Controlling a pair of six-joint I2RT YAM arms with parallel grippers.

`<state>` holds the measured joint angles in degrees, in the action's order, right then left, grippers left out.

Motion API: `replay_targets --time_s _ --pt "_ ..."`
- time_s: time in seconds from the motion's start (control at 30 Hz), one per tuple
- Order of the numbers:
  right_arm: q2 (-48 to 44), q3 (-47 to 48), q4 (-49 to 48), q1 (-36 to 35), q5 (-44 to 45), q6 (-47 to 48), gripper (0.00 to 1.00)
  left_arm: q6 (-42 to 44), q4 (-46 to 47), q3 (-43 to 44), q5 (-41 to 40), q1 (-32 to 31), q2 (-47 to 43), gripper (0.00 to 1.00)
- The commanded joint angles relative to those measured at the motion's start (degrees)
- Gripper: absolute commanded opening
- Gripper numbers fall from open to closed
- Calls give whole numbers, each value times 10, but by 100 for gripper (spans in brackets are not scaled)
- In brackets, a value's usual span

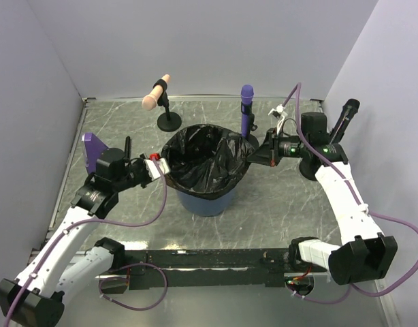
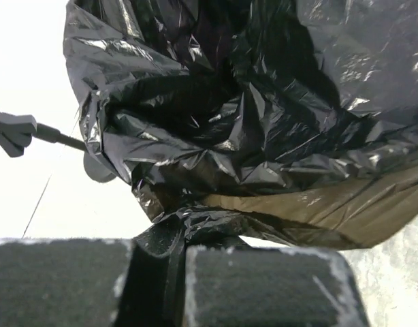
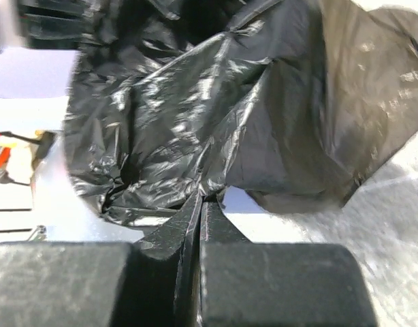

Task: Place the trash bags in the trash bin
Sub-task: Place the trash bag in the trash bin.

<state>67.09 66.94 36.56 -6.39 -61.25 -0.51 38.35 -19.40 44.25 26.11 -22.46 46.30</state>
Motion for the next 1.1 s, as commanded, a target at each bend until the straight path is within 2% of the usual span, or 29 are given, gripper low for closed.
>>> replay_targets --time_s 0.0,0.17,0.3,0.33,0.37,0.43,0.47,0.53,0.6,0.73,0.83,0.97,1.07 --pt "-9 -34 11 -2 60 24 0 -17 28 -7 32 -4 -9 1" --pt "-14 -74 14 -2 84 32 0 -26 14 -34 29 -5 -30 1" --pt "-13 -56 40 -2 80 46 0 -14 -30 -33 25 -5 -22 1" --pt "-13 -46 57 -2 93 59 2 -13 -43 -33 24 -5 -20 1" --pt "-15 -32 81 -1 115 78 15 -13 -54 -33 23 -5 -20 2" --pt "-20 0 133 0 161 110 45 -16 -70 -32 15 -5 -26 32" --pt "-27 19 155 1 188 130 52 -17 -80 -32 12 -5 -32 45" --pt "-38 52 205 2 217 172 60 -6 -103 -38 7 -5 -52 57" --pt "-45 91 235 2 242 204 63 1 -125 -49 -6 -5 -83 66" --pt "-18 214 229 -14 241 228 63 -21 -147 -75 -50 -5 -136 75" --pt "57 319 237 -97 231 253 59 -41 -144 -80 -68 -5 -156 75" --pt "164 431 272 -209 214 329 45 -73 -137 -72 -87 -5 -151 75" --pt "223 454 280 -258 212 364 32 -83 -127 -78 -118 -5 -165 74"
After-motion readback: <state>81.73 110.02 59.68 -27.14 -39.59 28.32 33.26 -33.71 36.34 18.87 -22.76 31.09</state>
